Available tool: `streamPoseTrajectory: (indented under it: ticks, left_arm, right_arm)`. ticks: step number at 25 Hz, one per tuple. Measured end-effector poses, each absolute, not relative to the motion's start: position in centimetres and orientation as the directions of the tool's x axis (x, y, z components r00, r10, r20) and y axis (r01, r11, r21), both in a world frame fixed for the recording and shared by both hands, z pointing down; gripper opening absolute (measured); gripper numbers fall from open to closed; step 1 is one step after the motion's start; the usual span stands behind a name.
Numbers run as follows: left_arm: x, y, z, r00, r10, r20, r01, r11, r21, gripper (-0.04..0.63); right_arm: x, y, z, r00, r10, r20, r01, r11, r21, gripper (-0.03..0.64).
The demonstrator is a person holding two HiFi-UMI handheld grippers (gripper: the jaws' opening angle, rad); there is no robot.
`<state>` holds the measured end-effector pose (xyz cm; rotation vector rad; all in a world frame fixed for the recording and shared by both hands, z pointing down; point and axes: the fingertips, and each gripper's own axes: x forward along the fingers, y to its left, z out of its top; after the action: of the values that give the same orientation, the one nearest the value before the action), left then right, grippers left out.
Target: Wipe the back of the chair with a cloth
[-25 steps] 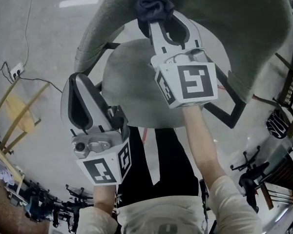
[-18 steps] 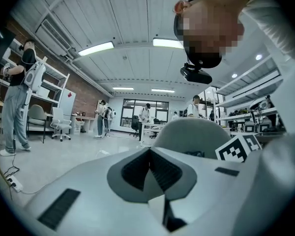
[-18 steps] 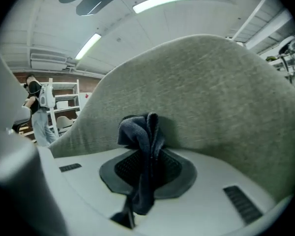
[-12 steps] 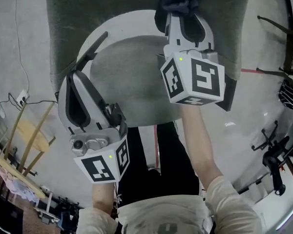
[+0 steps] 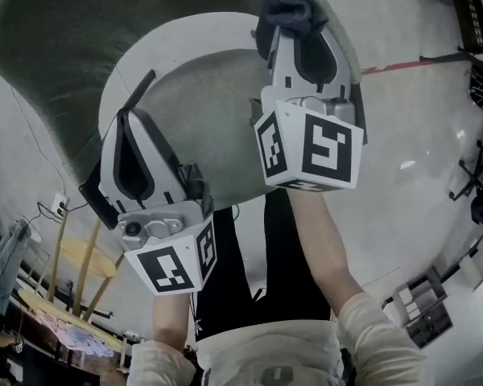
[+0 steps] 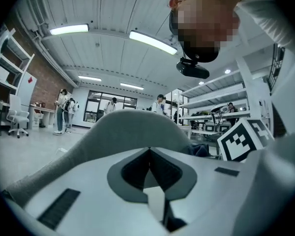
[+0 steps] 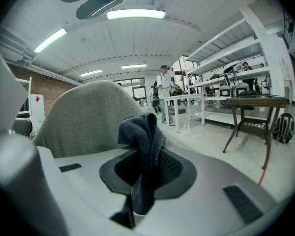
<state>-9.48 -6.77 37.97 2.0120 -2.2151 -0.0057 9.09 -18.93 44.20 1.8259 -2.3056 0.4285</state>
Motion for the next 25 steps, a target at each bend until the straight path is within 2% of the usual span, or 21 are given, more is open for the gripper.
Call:
streamPoseTrajectory:
  ticks: [13, 20, 25]
  left_arm:
    - [-4.3, -7.2, 39.4, 0.130, -0.984, 0.121, -0.987, -0.117, 0.107, 0.015]
    - [-5.4, -6.3, 39.2, 0.108, -0.987, 0.117, -0.989, -0.094, 0.115, 0.014]
    - [-6.5, -6.0, 38.2, 0.077, -0.991, 0.111, -0.991, -0.064, 0.116, 0.015]
  right_arm:
    - [16.0, -13.8, 44.7, -0.039, -0.947, 0.319, -0.996, 0.011, -0.089, 0.058]
    - [17.4, -11.7, 45.5, 0.028, -0.936, 0.350, -0.994, -0.062, -0.086, 0.058]
    - [16.4, -12.0, 44.5, -0.004, -0.936, 0.351, -0.996, -0.027, -0.082, 0.058]
